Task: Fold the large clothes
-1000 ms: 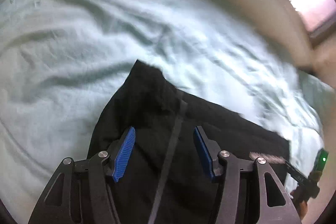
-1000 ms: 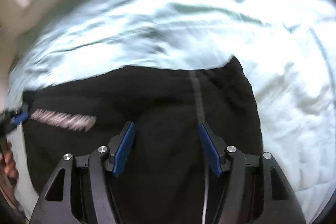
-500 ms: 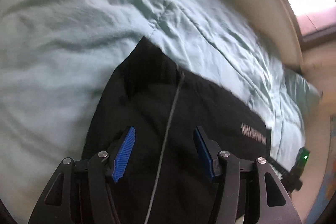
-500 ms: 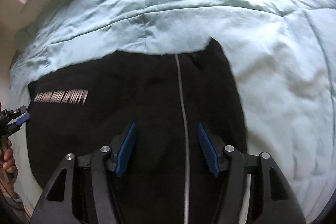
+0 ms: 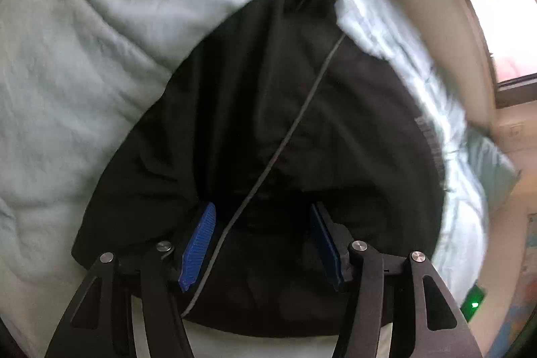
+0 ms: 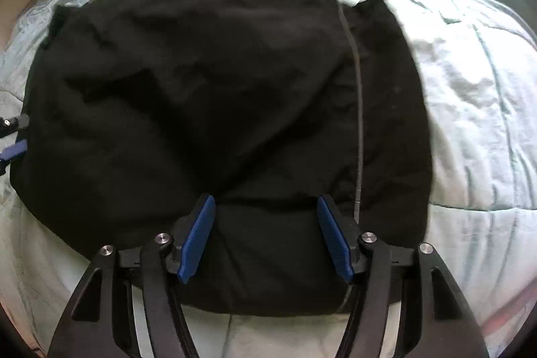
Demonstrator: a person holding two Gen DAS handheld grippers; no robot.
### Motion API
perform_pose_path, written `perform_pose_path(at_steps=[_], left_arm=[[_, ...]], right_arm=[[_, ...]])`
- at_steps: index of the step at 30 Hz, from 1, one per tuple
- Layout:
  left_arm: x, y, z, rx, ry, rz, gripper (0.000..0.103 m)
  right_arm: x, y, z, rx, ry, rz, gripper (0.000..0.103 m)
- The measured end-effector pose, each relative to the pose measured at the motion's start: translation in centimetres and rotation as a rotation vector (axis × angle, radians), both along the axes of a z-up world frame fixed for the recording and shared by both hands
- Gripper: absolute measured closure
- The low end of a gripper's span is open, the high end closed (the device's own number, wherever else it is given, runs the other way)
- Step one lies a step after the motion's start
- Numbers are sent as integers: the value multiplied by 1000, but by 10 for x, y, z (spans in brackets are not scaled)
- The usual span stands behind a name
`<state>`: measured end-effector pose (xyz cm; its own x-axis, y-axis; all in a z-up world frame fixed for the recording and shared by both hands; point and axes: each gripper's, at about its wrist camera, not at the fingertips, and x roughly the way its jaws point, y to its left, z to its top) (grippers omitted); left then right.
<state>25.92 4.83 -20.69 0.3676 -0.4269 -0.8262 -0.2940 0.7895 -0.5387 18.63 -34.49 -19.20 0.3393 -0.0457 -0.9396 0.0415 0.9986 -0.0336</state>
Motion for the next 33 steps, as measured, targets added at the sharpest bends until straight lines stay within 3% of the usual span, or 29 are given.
perform_pose_path(at_steps=[4, 9, 13, 19, 26, 33], left_arm=[[-10, -1, 32, 66, -74, -92, 44], [-19, -3, 67, 178, -169, -176, 44], [-18, 11, 88, 156, -216, -193, 44], [-22, -7, 116, 156, -236, -251, 44], [-38, -32, 128, 198, -274, -319, 44], [-36, -37, 115, 181, -237, -314, 43]], right_arm=[[-17, -30, 30, 115, -48, -75, 36], [-32, -70, 64, 86, -120, -161, 35], [-40, -88, 92, 11, -165, -204, 34], [-50, -79, 126, -15, -224, -205, 32], [-61, -62, 147, -38, -260, -173, 27], [-55, -68, 134, -23, -248, -166, 27]])
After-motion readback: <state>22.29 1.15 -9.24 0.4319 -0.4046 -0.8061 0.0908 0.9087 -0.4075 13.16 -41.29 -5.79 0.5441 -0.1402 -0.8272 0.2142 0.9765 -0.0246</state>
